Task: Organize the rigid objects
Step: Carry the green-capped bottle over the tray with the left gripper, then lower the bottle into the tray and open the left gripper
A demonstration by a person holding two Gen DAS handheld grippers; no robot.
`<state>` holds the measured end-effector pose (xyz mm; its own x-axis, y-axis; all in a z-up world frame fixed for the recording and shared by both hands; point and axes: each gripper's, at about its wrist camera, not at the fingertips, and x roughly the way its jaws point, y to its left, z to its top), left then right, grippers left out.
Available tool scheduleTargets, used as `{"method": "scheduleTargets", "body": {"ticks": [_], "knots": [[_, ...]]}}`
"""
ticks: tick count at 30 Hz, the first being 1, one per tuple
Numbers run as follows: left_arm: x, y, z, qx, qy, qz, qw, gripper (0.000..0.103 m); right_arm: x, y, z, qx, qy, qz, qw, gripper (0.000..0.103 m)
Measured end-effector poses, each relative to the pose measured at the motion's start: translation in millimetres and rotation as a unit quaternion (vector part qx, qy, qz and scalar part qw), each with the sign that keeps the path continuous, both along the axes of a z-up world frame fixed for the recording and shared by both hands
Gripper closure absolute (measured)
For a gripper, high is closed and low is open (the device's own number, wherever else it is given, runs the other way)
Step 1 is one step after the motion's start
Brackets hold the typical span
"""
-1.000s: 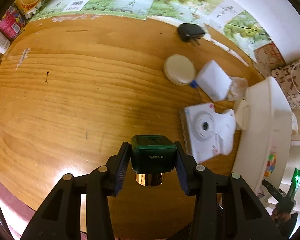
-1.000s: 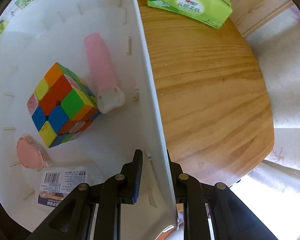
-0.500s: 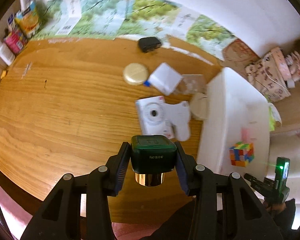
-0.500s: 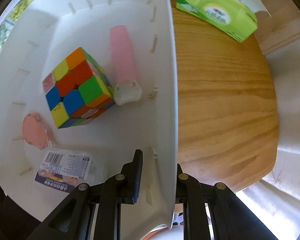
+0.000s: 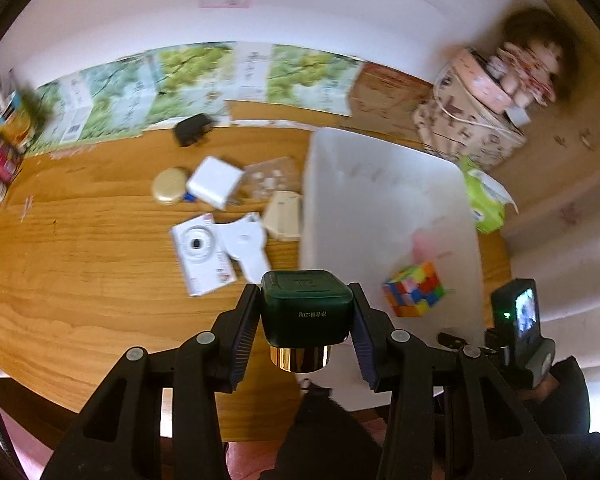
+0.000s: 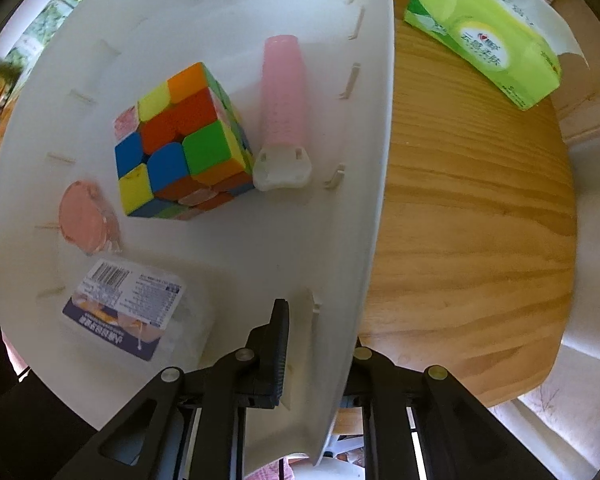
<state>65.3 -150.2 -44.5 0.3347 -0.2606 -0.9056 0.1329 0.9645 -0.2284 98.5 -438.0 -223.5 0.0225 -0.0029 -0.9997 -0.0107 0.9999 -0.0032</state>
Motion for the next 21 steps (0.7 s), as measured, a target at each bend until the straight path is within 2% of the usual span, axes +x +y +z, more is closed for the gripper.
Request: {"method": "scheduleTargets", "body": {"ticks": [6,14,21], "knots": [[-6.8,-41.1,-5.1,0.004,0.007,-0.026,0.9996,0.056,-10.3,-9.8,-6.1,0.013,-0.006,0.023,1.0,0.094],[-10.8,-85.7,-18.2,0.007,0.02,-0.049,0.9986,0.056,-19.2,-4.9,-8.9,0.001,-0.008,0.076,0.997,0.094],[-13.1,-107.8,-30.4,0.026,0.029,-0.056,0.9977,0.056,-23.3,0.6,-13.3,0.01,-0.008,0.094,0.996,0.092]]}}
